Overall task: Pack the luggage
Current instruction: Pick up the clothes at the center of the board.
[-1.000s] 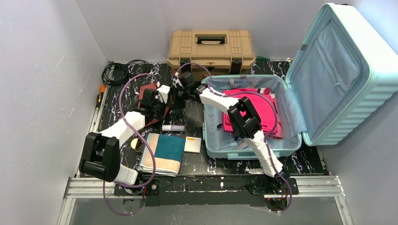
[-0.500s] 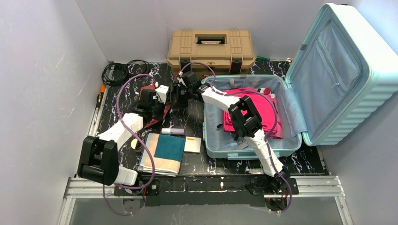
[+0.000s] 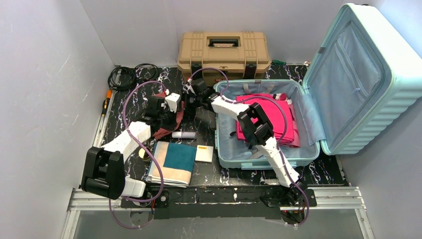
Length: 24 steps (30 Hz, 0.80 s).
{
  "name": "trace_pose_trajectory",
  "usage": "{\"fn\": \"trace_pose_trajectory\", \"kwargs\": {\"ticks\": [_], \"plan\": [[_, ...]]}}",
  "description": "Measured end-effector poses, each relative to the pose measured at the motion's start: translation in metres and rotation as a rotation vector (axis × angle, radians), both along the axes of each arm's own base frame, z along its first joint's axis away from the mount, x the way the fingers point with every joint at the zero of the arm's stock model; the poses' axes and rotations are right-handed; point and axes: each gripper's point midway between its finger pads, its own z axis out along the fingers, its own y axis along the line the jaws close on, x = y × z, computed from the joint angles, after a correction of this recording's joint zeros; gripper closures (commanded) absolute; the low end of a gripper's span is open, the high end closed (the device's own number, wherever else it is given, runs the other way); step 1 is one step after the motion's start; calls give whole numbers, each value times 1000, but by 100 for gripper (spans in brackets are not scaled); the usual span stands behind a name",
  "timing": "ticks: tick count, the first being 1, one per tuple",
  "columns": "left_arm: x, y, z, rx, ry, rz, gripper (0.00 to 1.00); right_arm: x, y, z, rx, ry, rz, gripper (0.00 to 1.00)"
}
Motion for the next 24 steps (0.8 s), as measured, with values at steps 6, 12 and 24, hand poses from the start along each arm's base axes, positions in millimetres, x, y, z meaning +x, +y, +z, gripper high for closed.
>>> {"fn": "trace_pose_trajectory", "kwargs": {"ticks": [6,12,24], "plan": [[-9,-3,-7,-14,31,-25,100,-1,5,0,39,11,13,24],[-12,-4,-8,-21,43,-34,74,-1,9,-6,55,17,17,71],[-16,1,13,-14,33,-43,2,-9,13,-10,69,26,53,99]]}}
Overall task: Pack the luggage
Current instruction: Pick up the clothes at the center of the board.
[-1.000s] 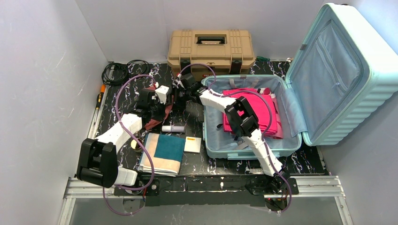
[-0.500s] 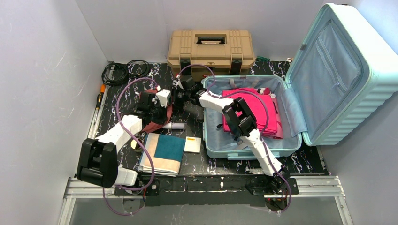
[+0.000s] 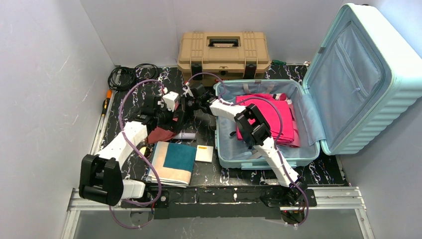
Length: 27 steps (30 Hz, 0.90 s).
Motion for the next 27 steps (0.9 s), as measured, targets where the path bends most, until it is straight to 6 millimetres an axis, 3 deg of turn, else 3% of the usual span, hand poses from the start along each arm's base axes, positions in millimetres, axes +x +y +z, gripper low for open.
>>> {"fn": "trace_pose_trajectory", "kwargs": {"ticks": [7,12,16,20,23,27], "plan": [[16,21,55,-12,-93,64,2,0,-16,-11,-118,-56,10,99],[20,39,96,-11,-172,125,2,2,-33,22,-176,-142,-2,99],[18,50,109,0,-195,161,2,3,-50,69,-182,-234,-24,99],[13,56,106,19,-174,187,2,1,-76,110,-198,-328,-53,99],[9,60,105,32,-152,200,2,-4,-104,120,-222,-356,-69,99],[10,63,111,40,-151,212,2,-10,-158,110,-311,-349,-86,99]]}}
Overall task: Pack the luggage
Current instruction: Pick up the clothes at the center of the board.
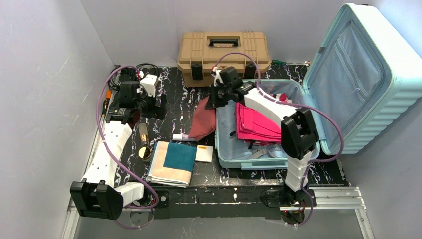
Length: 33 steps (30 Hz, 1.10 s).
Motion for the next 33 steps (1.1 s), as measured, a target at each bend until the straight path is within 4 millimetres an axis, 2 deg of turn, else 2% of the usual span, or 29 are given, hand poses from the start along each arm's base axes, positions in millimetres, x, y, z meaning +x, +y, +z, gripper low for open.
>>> {"fn": "trace_pose_trajectory", "kwargs": {"ticks": [5,8,13,20,22,28,30,33], "plan": [[3,0,9,-4,-8,6,2,-4,-58,-14,-98,22,-16,99],[6,-1,12,-12,-7,10,2,-5,-78,-7,-87,21,9,99],[9,-4,13,-28,13,15,2,-3,-129,-2,-114,44,22,99],[14,-10,21,-69,18,12,2,-8,-219,-23,-244,156,-33,99],[15,-12,23,-79,15,10,2,-8,-239,-25,-261,177,-49,99],[15,-14,24,-91,15,9,2,-15,-284,-25,-293,210,-83,99],[15,-15,24,-95,15,9,2,-17,-289,-21,-290,203,-83,99],[15,-15,24,-98,15,7,2,-21,-285,-12,-261,189,-60,99]]}}
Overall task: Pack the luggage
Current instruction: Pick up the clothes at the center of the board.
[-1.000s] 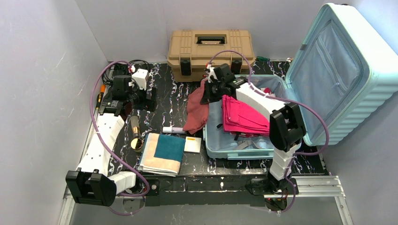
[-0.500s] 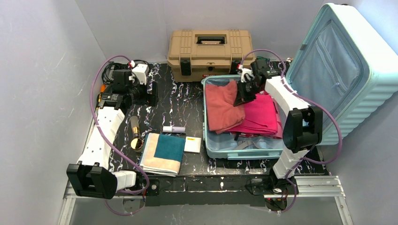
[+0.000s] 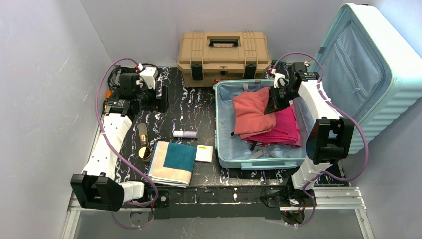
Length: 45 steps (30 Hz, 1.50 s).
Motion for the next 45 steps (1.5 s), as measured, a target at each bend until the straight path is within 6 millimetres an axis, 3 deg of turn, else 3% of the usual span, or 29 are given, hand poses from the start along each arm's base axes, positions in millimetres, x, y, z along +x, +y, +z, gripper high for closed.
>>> {"fn": "trace_pose_trajectory", "kwargs": {"ticks": [7,15,28,34,41,45], "plan": [[0,-1,0,-2,0,-3,2,13,7,30,25,-74,17,99],[0,-1,3,-3,-11,-3,2,23,-10,47,-63,-140,18,99],[0,0,4,-3,-16,-3,2,9,-52,23,-121,-67,-8,94],[0,-1,4,-3,-16,-3,2,7,-56,15,-132,-57,18,86],[0,-1,4,-3,-16,-3,2,11,-62,-17,-155,26,45,84],[0,-1,4,-3,-17,-4,2,12,-64,-26,-156,51,48,81]]}}
